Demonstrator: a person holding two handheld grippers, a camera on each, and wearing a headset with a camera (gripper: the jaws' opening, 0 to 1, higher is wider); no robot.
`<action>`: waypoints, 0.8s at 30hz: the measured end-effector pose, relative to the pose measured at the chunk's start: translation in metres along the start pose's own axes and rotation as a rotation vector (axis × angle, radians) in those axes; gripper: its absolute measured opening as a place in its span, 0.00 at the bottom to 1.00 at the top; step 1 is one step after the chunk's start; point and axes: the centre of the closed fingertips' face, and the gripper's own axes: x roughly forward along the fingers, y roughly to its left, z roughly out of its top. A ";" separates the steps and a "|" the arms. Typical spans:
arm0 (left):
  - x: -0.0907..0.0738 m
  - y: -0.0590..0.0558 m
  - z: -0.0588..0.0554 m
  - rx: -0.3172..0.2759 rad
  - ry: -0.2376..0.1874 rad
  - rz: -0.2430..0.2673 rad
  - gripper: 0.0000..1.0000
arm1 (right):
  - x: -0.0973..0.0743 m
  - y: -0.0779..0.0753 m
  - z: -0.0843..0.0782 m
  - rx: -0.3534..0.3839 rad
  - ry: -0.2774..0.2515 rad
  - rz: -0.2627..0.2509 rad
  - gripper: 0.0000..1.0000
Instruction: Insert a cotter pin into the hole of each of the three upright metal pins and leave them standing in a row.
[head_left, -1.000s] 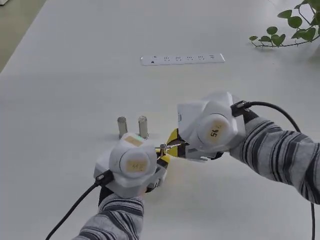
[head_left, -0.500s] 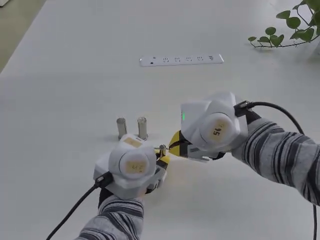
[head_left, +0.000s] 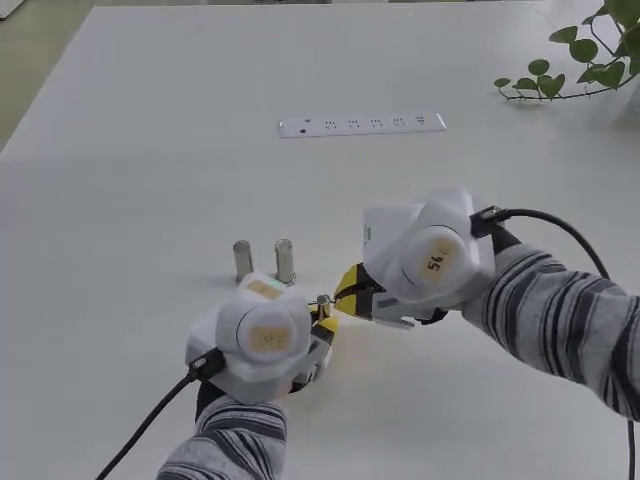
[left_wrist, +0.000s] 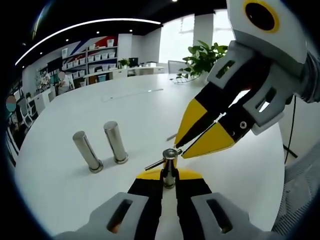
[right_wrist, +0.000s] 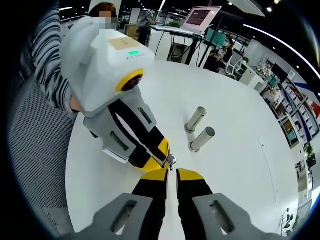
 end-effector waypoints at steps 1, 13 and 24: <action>0.000 0.000 0.000 0.001 0.000 0.000 0.05 | -0.001 -0.001 -0.001 0.018 -0.003 -0.011 0.06; -0.007 0.012 -0.003 0.030 0.014 -0.008 0.05 | -0.013 -0.006 -0.010 0.402 -0.167 -0.081 0.24; -0.033 0.055 -0.006 0.023 0.012 0.044 0.05 | -0.021 -0.003 -0.023 0.570 -0.230 -0.111 0.27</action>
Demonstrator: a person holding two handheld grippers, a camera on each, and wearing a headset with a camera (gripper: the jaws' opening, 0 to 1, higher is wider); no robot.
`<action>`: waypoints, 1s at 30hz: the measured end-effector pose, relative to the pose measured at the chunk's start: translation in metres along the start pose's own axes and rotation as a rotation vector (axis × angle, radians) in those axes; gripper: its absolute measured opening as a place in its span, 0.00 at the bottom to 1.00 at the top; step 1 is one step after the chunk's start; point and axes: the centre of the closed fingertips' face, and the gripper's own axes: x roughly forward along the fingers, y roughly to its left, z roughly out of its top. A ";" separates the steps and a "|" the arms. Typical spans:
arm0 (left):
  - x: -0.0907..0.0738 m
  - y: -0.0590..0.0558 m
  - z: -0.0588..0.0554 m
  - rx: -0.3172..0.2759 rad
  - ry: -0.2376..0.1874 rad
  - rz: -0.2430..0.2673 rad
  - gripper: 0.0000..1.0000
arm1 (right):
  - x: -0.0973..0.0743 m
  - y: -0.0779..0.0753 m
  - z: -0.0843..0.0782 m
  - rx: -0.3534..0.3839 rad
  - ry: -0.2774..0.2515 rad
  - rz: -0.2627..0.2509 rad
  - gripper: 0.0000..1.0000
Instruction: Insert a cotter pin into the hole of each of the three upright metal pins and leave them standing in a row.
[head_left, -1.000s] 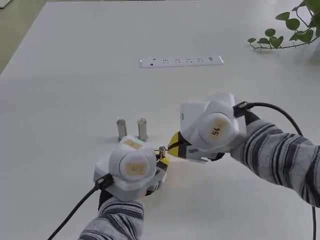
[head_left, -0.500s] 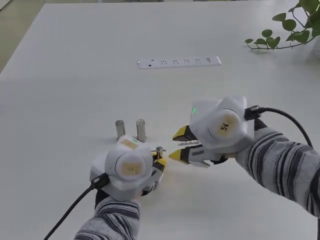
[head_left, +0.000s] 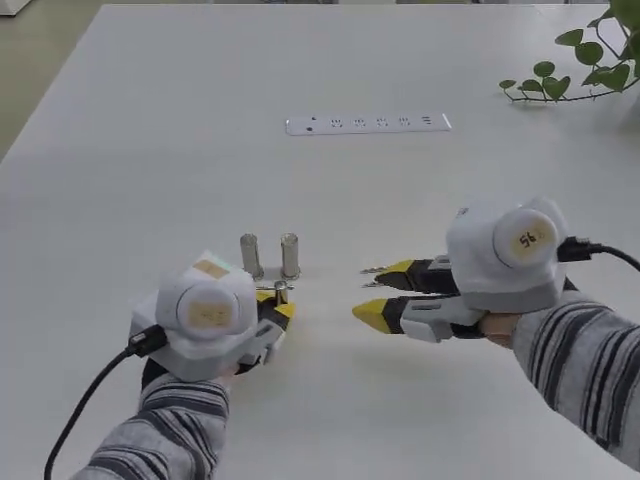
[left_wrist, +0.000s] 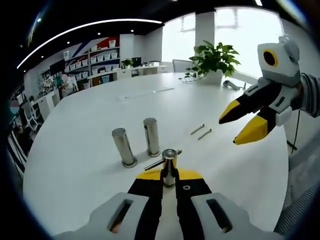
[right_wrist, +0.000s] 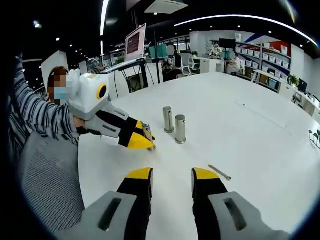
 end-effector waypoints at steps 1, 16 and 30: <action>-0.002 0.006 -0.001 -0.007 0.000 0.008 0.05 | 0.000 0.000 0.000 0.006 -0.005 -0.002 0.27; -0.012 0.042 -0.008 -0.002 0.011 0.040 0.05 | -0.004 0.002 -0.004 0.047 -0.015 -0.023 0.29; -0.011 0.044 -0.013 -0.002 0.021 0.023 0.05 | -0.006 0.001 -0.007 0.055 -0.004 -0.027 0.27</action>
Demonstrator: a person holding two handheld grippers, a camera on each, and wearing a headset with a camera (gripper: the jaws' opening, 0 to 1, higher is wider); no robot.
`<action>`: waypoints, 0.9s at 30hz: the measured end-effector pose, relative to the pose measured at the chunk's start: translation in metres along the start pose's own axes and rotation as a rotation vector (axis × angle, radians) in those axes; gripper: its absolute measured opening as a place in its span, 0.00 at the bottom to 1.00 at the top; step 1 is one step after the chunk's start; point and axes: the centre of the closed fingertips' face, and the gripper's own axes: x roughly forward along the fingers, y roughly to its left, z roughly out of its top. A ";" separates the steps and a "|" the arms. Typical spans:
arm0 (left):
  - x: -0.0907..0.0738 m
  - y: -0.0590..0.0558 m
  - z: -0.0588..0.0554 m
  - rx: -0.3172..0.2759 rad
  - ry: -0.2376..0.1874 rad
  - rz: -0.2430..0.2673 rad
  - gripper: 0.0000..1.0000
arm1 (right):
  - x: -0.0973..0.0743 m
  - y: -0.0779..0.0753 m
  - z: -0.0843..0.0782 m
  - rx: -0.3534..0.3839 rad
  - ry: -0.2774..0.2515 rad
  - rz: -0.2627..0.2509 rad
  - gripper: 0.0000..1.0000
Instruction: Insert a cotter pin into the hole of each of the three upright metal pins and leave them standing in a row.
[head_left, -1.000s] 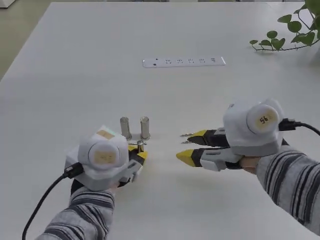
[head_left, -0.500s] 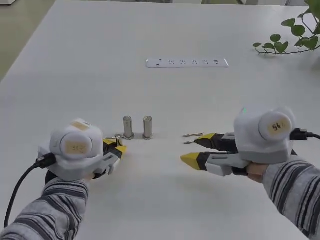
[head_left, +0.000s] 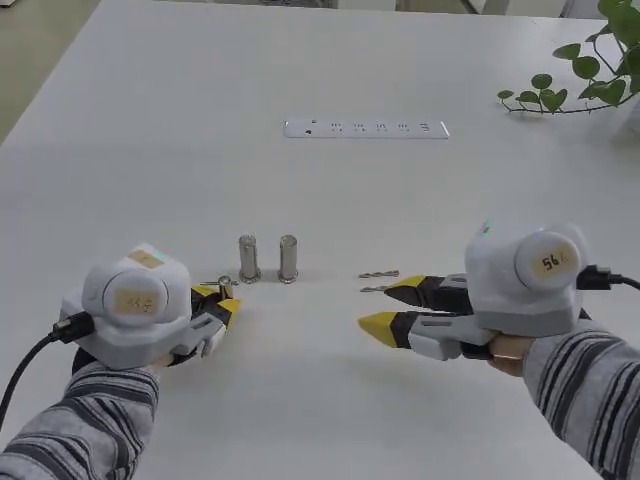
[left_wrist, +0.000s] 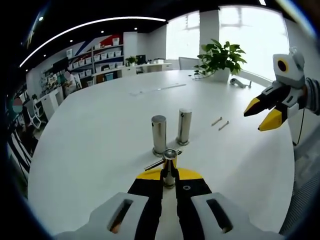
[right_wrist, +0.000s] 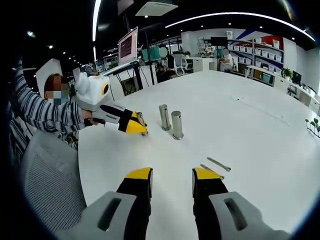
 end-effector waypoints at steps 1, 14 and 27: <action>0.000 0.000 0.000 0.000 -0.002 -0.002 0.05 | 0.000 0.000 0.000 0.002 0.001 0.000 0.27; 0.000 0.000 0.000 0.012 -0.018 -0.006 0.05 | 0.003 0.005 -0.006 0.020 0.016 0.005 0.27; 0.000 0.002 -0.004 -0.032 -0.003 -0.007 0.12 | 0.004 0.009 -0.007 0.034 0.010 0.003 0.27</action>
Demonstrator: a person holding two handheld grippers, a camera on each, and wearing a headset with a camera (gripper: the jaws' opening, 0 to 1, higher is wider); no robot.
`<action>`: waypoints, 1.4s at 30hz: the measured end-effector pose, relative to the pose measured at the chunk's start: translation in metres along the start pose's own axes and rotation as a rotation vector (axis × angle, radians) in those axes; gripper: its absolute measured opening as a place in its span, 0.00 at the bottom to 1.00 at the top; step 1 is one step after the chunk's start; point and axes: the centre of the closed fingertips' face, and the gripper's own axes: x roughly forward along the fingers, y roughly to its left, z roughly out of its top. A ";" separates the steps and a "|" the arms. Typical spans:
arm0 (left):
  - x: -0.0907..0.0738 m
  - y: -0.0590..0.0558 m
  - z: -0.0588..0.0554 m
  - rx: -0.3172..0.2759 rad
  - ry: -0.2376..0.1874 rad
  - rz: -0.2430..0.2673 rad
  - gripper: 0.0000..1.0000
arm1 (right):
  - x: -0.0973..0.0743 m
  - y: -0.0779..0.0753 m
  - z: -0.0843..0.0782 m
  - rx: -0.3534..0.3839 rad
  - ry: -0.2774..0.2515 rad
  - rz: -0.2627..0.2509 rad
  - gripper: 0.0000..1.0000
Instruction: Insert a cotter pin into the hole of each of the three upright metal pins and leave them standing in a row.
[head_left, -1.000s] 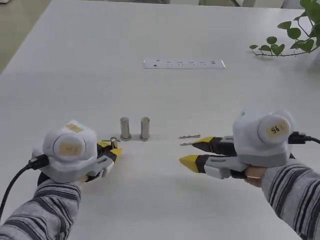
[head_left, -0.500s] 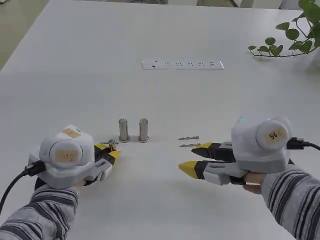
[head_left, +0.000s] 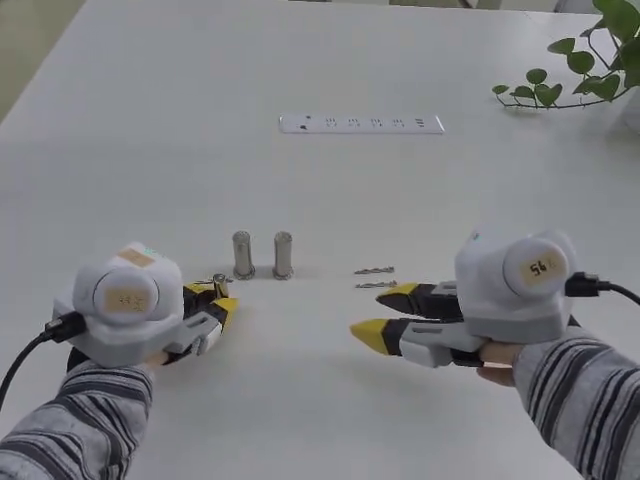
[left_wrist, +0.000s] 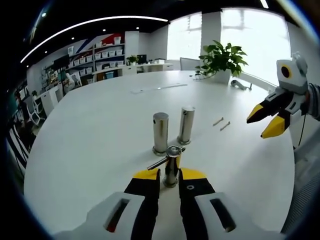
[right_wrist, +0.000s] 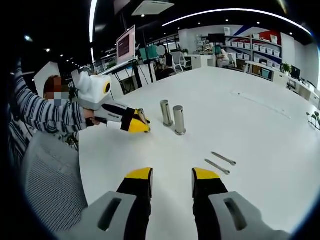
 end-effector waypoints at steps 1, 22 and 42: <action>0.000 0.000 0.000 -0.001 0.000 0.001 0.14 | 0.000 0.000 0.000 0.000 -0.001 0.000 0.27; -0.029 -0.006 0.015 -0.010 -0.061 -0.051 0.51 | 0.017 -0.007 0.032 -0.065 -0.038 -0.002 0.29; -0.059 -0.025 0.036 -0.041 -0.123 -0.029 0.87 | 0.080 -0.013 0.068 -0.095 -0.058 0.001 0.31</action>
